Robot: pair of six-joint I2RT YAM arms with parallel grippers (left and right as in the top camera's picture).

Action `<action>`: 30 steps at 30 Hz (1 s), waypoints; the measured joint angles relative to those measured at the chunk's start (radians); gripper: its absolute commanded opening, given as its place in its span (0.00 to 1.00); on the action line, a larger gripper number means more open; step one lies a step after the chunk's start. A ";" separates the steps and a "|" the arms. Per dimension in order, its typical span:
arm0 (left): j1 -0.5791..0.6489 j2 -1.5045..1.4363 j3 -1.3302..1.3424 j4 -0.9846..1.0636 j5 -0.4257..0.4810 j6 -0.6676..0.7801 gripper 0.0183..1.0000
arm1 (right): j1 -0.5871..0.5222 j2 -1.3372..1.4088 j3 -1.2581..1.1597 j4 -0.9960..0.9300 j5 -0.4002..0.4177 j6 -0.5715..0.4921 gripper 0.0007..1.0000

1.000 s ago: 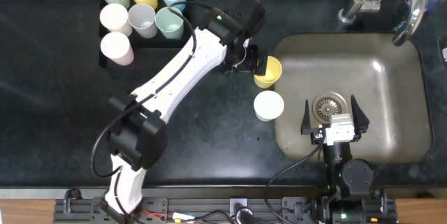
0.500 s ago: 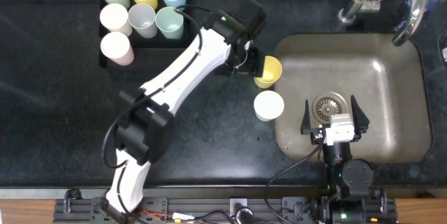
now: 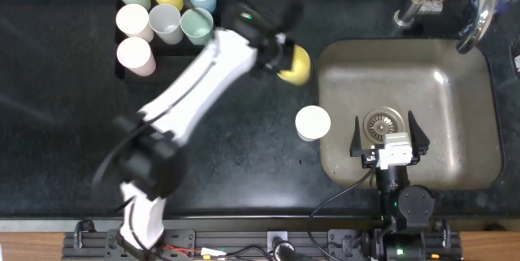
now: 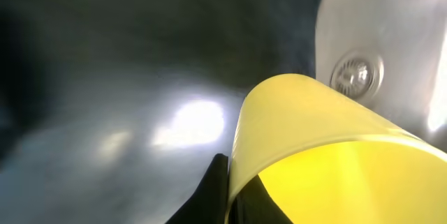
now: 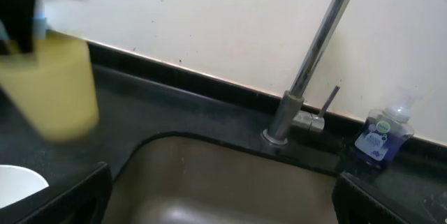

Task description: Store Cups

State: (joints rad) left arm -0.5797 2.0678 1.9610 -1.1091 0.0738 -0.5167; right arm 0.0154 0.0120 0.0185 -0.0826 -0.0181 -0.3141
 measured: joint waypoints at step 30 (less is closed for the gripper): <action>0.581 -0.214 -0.253 -0.137 -0.082 -0.222 0.02 | 0.000 0.000 0.000 0.001 0.000 0.000 1.00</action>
State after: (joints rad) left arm 0.0013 1.8538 1.7077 -1.2457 -0.0078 -0.7383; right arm 0.0154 0.0120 0.0185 -0.0818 -0.0177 -0.3141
